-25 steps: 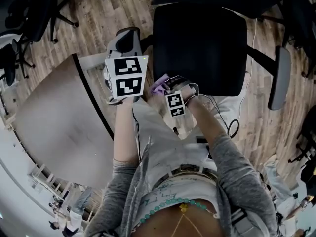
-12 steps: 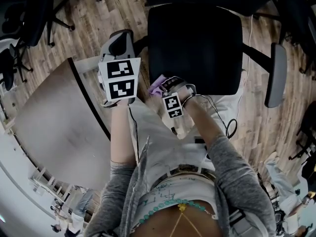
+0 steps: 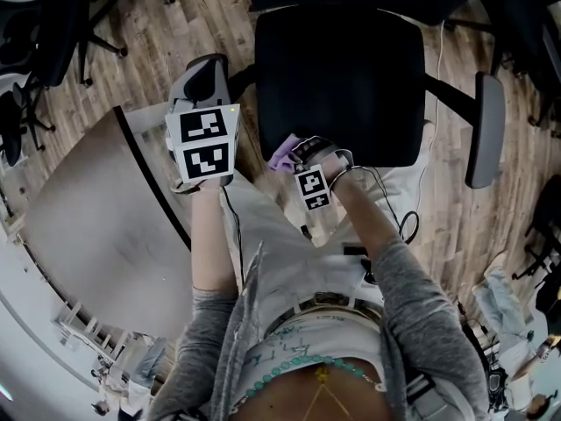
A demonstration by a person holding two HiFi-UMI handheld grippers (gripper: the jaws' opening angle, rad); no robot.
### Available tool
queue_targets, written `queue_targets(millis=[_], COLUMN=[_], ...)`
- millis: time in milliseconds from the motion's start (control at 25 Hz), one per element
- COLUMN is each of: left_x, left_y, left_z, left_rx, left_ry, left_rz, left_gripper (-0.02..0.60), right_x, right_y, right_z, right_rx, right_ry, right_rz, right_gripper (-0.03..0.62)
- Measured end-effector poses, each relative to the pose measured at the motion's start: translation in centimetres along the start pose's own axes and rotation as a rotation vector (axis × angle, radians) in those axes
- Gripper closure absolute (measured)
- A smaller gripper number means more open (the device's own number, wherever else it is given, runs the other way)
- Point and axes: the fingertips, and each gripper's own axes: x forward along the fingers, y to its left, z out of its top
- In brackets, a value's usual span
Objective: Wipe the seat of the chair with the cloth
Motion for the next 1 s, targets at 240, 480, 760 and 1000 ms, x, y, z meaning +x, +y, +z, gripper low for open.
queue_targets(millis=[240,480,760,1000], left_x=[0.0,0.0,-0.1,-0.1], left_y=[0.0,0.0,0.2,0.2], left_z=[0.0,0.1,0.0,-0.1], left_rx=[-0.001,0.001,0.001,-0.005], left_ry=[-0.001,0.000,0.000,0.001], left_rz=[0.002,0.004,0.004,-0.002], left_gripper=[0.574,0.574,0.574,0.574], right_x=[-0.3,-0.9,-1.3,-1.7], right_y=[0.8,1.6,2.3,2.8], right_z=[-1.2,-2.5,-3.7,-4.7], right_rx=[0.003,0.012,0.028,0.055], right_ry=[0.015,0.033,0.045,0.058], right_rz=[0.006,0.016,0.024,0.034], right_gripper=[0.546,0.546,0.546,0.546])
